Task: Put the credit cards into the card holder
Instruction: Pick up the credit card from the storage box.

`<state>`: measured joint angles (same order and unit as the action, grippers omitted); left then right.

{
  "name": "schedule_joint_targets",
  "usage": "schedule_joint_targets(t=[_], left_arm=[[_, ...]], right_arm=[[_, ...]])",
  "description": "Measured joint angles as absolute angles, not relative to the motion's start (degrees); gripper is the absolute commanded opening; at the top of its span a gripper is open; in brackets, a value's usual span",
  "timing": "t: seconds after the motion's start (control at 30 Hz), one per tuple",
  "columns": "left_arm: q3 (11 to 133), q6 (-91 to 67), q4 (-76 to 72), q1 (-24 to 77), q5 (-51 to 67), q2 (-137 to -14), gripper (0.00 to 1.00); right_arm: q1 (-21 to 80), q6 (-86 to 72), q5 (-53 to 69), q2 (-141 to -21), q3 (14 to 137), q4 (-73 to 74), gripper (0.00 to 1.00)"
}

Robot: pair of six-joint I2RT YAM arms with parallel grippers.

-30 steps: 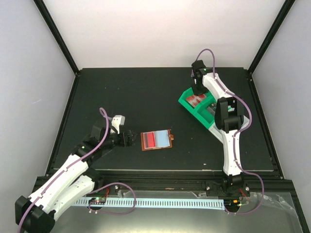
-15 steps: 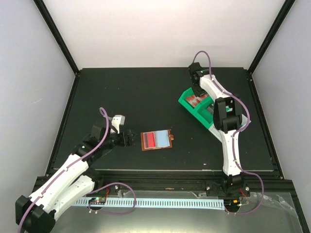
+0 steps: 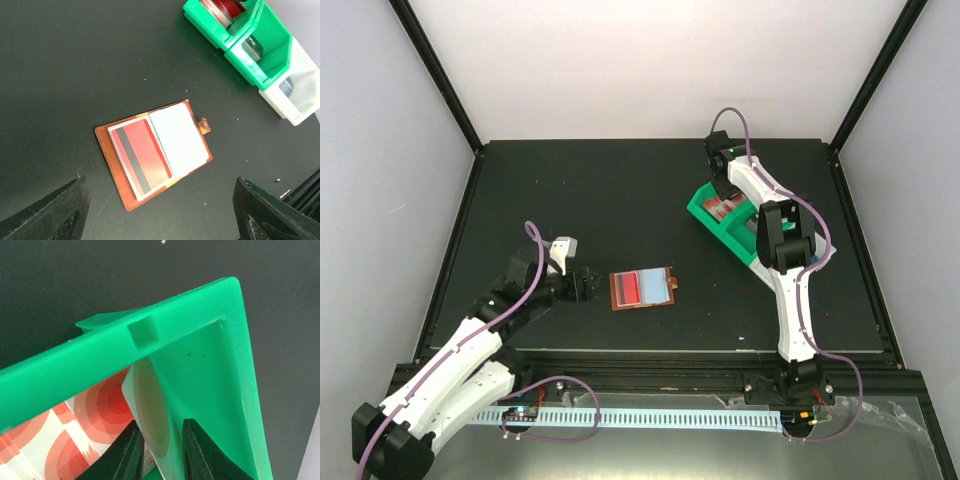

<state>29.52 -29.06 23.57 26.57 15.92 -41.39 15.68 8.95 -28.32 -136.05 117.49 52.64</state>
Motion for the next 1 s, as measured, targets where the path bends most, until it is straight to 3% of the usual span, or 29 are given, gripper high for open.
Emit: schedule_joint_targets(t=[0.4,1.0], left_arm=[[29.5,-29.0,23.6,26.3,16.3,-41.4,0.80],[29.5,-30.0,19.0,26.3,23.4,-44.0,0.82]], right_arm=[[16.0,9.9,-27.8,-136.4,117.4,51.8,0.01],[16.4,0.3,-20.2,-117.6,105.9,47.2,0.01]])
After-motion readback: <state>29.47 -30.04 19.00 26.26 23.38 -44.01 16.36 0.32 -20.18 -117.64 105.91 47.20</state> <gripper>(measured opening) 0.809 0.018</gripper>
